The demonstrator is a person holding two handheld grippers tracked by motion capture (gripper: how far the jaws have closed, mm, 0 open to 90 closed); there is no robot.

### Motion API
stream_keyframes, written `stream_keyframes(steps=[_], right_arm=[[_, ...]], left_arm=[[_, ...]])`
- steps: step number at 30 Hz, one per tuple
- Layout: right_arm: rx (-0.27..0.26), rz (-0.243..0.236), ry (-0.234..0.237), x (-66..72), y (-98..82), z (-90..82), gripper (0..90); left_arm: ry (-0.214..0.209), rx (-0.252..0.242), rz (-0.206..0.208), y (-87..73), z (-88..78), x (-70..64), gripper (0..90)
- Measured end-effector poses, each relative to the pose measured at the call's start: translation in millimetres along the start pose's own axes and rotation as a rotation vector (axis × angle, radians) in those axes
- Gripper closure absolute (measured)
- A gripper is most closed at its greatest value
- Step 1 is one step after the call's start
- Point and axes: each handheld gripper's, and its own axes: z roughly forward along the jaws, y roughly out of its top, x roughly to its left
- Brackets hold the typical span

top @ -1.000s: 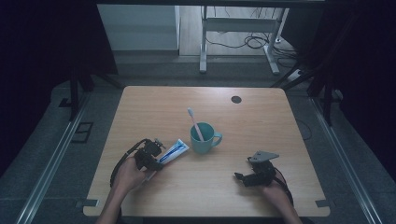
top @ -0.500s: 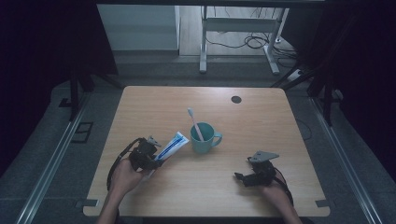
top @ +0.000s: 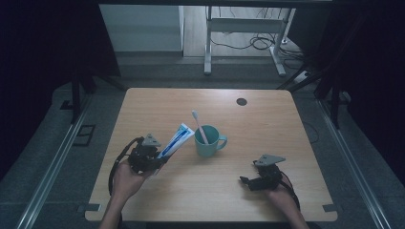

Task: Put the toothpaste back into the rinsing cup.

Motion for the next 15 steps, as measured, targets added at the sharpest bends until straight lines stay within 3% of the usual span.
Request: stream_keyframes(steps=[15], right_arm=[[-0.001,0.0,-0.001,0.0,0.0,0.0,12.8]], left_arm=[[0.005,-0.193,-0.006,16.2,-9.0,-3.7,72.7]])
